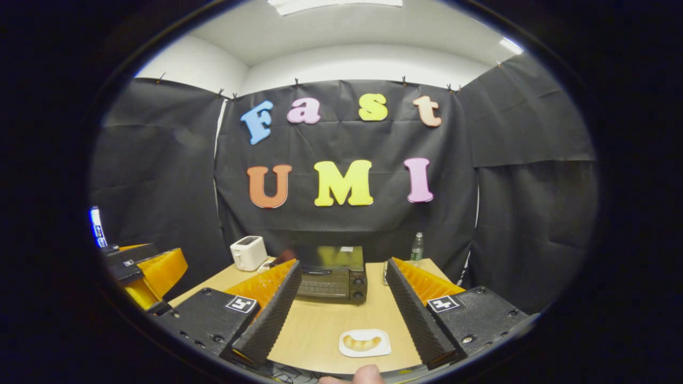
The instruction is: Open the electric oven with the left hand, put the food in, and close the electric oven.
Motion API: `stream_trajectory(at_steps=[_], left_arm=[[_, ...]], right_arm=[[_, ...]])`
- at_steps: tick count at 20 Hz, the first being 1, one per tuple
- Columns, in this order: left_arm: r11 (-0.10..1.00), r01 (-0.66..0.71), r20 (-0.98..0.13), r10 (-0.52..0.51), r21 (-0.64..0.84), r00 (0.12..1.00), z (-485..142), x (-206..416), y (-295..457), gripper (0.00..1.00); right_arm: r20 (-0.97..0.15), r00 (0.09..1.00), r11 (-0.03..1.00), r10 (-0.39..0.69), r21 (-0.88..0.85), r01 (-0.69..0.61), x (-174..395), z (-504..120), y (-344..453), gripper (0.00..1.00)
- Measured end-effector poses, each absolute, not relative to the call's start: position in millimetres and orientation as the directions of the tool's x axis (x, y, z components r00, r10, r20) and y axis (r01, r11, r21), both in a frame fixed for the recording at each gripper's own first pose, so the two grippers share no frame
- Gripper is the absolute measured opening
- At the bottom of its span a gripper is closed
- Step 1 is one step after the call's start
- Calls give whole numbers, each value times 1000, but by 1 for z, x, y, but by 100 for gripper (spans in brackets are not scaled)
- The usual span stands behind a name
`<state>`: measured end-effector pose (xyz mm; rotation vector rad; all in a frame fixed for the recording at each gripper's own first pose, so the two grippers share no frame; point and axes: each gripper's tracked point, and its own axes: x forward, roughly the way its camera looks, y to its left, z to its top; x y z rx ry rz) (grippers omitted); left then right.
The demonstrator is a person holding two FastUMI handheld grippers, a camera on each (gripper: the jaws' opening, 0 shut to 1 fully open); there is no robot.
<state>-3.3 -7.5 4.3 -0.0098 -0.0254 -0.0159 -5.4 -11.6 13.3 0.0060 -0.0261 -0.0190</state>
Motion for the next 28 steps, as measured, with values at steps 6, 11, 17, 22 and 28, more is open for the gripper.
stream_trajectory(at_steps=[6, 11, 17, 22, 28], left_arm=[[1000, -16, 20, 17, -10, 1000, 3, -1, 9, 94], [1000, -28, 6, 28, -4, 1000, 3, 8, 17, 94], [1000, -21, -13, 22, 5, 1000, 5, 45, 8, 94], [1000, 3, -37, -4, -12, 999, 0, 86, -13, 94], [994, 108, -133, -106, 7, 985, -47, 160, -73, 94]], right_arm=[[6, 1000, 1000, 10, 26, -10, 4, 5, 6, 100], [3, 999, 998, 47, 34, -47, 21, 9, 21, 100], [8, 1000, 998, 25, 55, -26, 56, 11, 2, 100], [20, 999, 996, -46, 84, 44, 80, 16, -41, 100], [-4, 985, 983, -172, 59, 172, 95, 6, -116, 100]])
